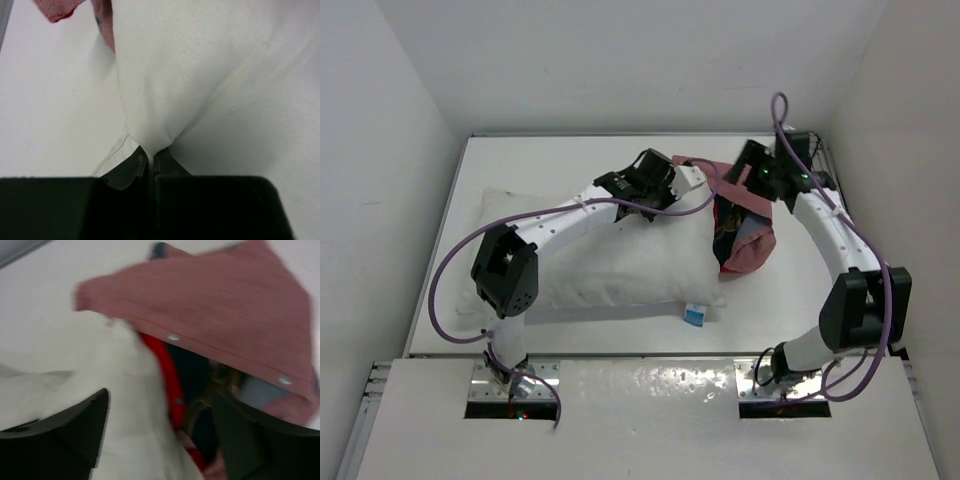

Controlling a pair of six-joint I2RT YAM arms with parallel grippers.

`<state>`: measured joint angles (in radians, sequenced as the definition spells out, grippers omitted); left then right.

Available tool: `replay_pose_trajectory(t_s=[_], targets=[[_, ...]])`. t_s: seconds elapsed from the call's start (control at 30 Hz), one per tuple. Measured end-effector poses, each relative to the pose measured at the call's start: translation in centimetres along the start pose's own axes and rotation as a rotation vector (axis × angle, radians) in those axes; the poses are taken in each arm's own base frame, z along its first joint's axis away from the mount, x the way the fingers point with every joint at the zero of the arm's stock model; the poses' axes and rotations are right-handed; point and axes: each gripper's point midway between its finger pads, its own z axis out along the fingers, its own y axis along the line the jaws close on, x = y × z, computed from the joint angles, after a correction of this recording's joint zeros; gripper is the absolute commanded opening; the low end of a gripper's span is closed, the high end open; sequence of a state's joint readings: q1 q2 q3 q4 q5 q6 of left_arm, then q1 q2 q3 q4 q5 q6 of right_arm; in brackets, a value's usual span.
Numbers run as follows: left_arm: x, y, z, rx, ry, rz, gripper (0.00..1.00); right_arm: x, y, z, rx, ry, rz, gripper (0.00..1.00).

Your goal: Put the pillow into the pillowcase

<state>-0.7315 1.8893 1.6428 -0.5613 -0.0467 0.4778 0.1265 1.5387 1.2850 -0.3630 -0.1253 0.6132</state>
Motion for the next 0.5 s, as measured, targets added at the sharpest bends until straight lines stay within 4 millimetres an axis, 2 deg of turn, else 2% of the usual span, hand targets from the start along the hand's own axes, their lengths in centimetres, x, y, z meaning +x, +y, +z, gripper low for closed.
replay_pose_trajectory(t_s=[0.03, 0.07, 0.1, 0.17, 0.23, 0.27, 0.3, 0.37, 0.5], targets=[[0.0, 0.5, 0.0, -0.018, -0.003, -0.012, 0.00, 0.6, -2.6, -0.6, 0.064, 0.013, 0.021, 0.36], [0.0, 0.9, 0.1, -0.033, -0.005, -0.019, 0.00, 0.9, -4.5, -1.0, 0.115, 0.020, 0.029, 0.25], [-0.1, 1.2, 0.2, -0.046, -0.007, -0.022, 0.00, 1.3, -6.1, -1.3, 0.161, 0.028, 0.045, 0.22], [-0.1, 1.7, 0.4, -0.070, -0.009, -0.027, 0.00, 2.3, -8.0, -1.7, 0.225, 0.041, 0.044, 0.45], [-0.2, 2.0, 0.6, -0.089, -0.010, -0.027, 0.00, 3.4, -9.3, -1.6, 0.277, 0.060, 0.006, 0.59], [-0.2, 2.1, 0.6, -0.096, -0.011, -0.028, 0.00, 4.0, -9.8, -1.6, 0.298, 0.072, -0.024, 0.75], [-0.2, 2.2, 0.7, -0.103, -0.010, -0.028, 0.00, 4.7, -10.4, -1.5, 0.319, 0.083, -0.049, 0.81], [-0.1, 2.3, 0.7, -0.110, -0.010, -0.028, 0.00, 5.9, -11.7, -1.4, 0.362, 0.104, -0.104, 0.92], [-0.1, 2.4, 0.8, -0.120, -0.010, -0.025, 0.00, 7.2, -14.2, -0.5, 0.437, 0.131, -0.191, 0.93]])
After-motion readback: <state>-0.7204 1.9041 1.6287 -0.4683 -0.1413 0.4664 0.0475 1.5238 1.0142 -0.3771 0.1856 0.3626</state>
